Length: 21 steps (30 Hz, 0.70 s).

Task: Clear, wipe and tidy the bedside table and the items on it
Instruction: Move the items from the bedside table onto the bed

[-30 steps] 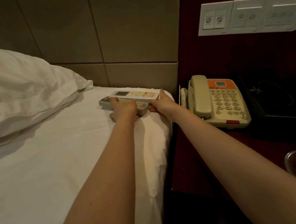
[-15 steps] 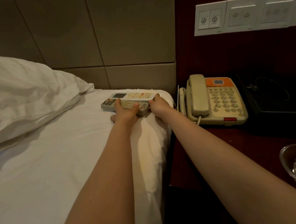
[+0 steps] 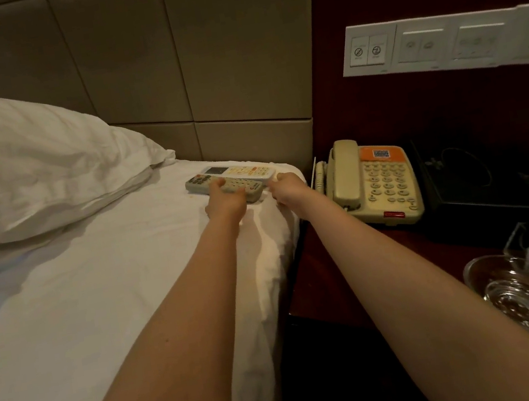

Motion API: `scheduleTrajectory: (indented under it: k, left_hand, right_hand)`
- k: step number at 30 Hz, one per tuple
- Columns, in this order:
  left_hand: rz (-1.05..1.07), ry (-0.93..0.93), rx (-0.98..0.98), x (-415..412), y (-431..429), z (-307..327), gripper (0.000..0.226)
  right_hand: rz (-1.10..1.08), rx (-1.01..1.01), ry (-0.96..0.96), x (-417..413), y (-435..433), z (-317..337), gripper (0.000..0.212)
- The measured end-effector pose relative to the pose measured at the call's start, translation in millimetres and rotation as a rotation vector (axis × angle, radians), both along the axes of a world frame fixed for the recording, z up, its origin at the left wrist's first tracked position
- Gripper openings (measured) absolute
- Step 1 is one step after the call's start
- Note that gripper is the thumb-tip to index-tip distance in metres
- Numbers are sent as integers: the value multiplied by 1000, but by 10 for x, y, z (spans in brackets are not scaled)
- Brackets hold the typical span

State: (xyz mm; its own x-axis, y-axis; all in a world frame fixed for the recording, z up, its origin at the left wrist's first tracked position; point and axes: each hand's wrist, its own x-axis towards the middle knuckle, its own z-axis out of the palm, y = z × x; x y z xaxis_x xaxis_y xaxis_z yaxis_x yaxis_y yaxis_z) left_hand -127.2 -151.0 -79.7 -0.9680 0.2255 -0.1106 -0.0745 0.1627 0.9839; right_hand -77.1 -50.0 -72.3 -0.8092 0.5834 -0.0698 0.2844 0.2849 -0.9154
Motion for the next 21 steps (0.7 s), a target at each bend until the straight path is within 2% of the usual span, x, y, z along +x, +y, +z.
scheduleTrajectory:
  k: [4,7,10,14,17,21]
  left_hand:
    - [-42,19,-46,235,-29,96,40]
    - [-116,11,-69,550,-28,225,35]
    - [-206,7,-37,830,16,332,38]
    - [-284,24,-19,1188,72,426,40]
    - [-349,80,-54,1520,187,503,38]
    - [-455,26,-63,1981,382,592,37]
  right_hand:
    - [5,-29,-1,229,-37,105,40]
    - [-7,-13,-15,441,-37,180,22]
    - [-58,20,15,732,-5,280,35]
    - [-120,91,67,1234,15,394,26]
    - [-168,84,122,1643,66,501,36]
    - [-286,203,145,2296,158,636,38]
